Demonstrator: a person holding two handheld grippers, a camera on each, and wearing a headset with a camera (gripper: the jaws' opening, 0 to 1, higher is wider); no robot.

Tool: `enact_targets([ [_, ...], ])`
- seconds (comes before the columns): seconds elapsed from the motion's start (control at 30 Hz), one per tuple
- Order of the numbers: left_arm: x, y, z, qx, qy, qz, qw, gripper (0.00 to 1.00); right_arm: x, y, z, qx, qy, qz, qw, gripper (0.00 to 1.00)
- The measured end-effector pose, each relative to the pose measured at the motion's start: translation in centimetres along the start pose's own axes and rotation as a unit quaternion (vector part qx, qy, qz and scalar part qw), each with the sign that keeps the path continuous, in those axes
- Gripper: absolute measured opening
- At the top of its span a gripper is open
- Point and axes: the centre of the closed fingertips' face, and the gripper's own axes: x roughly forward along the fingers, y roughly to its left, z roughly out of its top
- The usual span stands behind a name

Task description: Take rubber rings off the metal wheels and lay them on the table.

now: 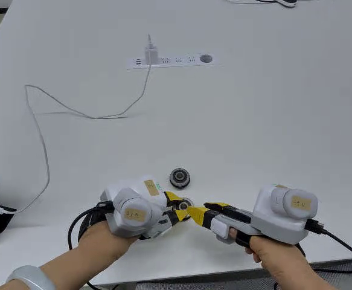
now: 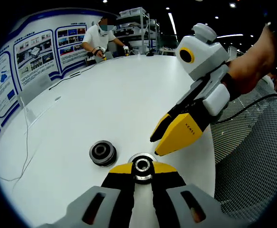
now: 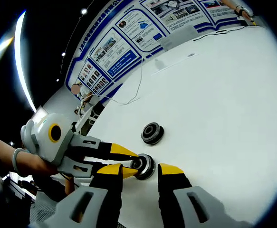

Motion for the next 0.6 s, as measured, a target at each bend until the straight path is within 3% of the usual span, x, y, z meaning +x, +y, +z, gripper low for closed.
enact_targets([
  [0.6,-0.1,-0.1,0.1,-0.002,-0.003,0.000,1.0000,0.13,1.4,-0.9,-0.7,0.079,0.007,-0.003,0.9968,0.24],
])
